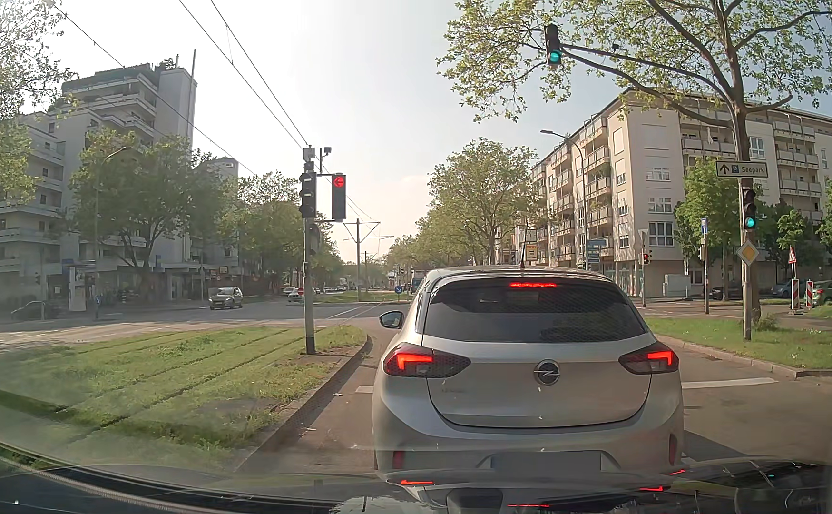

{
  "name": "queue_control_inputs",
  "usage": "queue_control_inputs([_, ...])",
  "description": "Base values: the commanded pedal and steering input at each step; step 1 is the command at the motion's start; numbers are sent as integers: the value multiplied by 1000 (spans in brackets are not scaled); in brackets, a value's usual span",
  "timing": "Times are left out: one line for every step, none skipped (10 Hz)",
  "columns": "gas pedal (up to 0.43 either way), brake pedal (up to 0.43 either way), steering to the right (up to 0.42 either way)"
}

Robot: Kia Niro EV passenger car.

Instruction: Follow the waypoints while adhering to traffic rules and regulations

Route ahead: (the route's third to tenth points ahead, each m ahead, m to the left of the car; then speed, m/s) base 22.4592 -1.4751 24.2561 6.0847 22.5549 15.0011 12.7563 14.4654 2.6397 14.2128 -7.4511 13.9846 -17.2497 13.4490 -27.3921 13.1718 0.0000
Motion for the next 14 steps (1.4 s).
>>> queue_control_inputs([0,262,8])
queue_control_inputs([0,262,8])
queue_control_inputs([0,262,8])
queue_control_inputs([0,256,8])
queue_control_inputs([0,256,8])
queue_control_inputs([0,262,8])
queue_control_inputs([0,262,8])
queue_control_inputs([0,262,8])
queue_control_inputs([0,262,8])
queue_control_inputs([0,262,8])
queue_control_inputs([0,256,8])
queue_control_inputs([0,262,8])
queue_control_inputs([0,256,8])
queue_control_inputs([0,262,8])
